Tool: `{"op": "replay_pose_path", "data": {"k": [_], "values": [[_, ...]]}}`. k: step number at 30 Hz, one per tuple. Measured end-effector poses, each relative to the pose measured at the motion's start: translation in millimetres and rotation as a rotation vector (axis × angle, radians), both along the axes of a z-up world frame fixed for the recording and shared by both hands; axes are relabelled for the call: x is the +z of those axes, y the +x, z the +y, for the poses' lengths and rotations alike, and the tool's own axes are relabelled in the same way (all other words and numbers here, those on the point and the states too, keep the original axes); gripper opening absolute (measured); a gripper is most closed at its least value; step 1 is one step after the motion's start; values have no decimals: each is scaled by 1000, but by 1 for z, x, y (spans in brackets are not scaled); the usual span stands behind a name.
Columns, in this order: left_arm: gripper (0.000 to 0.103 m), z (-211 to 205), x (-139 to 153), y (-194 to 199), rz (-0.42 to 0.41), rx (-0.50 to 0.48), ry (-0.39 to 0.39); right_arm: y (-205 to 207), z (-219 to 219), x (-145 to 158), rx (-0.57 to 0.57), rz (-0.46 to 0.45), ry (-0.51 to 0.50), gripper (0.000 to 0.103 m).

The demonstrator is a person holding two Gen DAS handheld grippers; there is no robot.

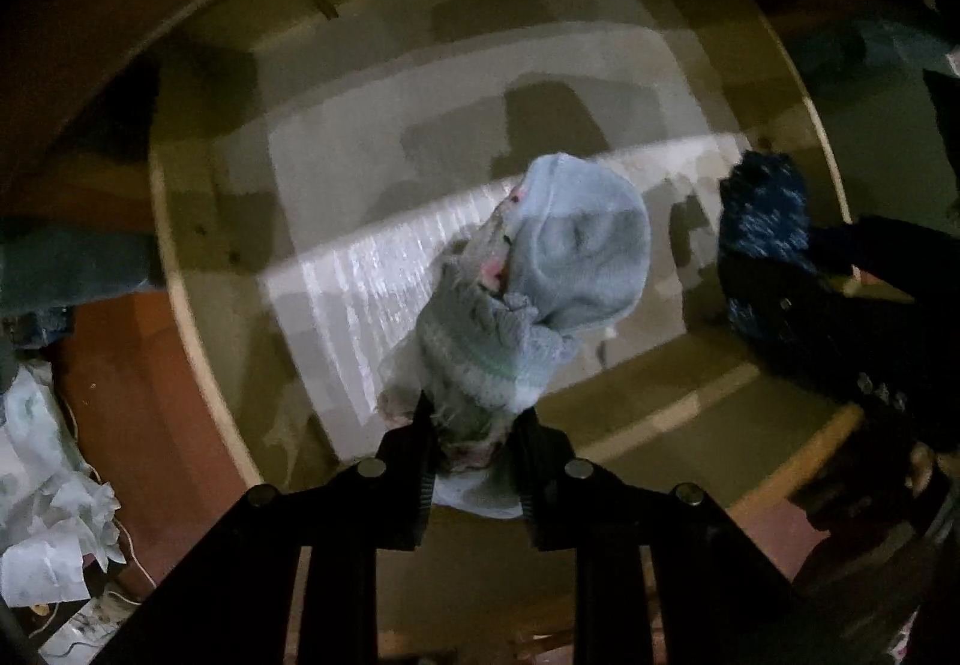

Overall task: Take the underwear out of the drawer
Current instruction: 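Lift the light blue sock pair out of the drawer toward the shoe box with the left tool, then lower the light blue sock pair into the shoe box and open the left tool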

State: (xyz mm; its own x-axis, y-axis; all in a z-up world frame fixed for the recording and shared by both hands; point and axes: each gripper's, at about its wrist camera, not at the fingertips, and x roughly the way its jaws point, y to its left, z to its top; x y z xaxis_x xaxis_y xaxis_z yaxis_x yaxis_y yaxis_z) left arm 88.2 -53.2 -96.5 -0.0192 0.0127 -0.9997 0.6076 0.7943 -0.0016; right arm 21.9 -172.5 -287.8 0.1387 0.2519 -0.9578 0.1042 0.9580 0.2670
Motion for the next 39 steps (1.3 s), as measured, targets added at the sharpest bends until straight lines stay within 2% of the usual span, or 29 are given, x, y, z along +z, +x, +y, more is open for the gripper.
{"op": "replay_pose_path", "data": {"k": [5,8,11,17,21,26,30,39], "values": [[23,4,31,-18,-65,-16,-56,2,2,-1,-5,0,-8,36],[23,9,56,-45,-108,-36,-76,2,4,-2,-5,2,-11,36],[23,12,78,-59,-129,-47,-142,3,6,-4,-2,7,-16,36],[23,14,135,-79,-198,-55,-234,4,7,-5,-6,7,-14,36],[23,14,188,-88,-292,-70,-320,0,7,-5,-3,10,-18,36],[23,13,251,-82,-420,-35,-399,0,9,-4,15,7,-32,36],[23,7,291,-69,-501,39,-440,0,8,-4,11,10,-33,36],[23,-28,332,-30,-589,103,-425,0,9,-3,9,9,-25,36]]}}
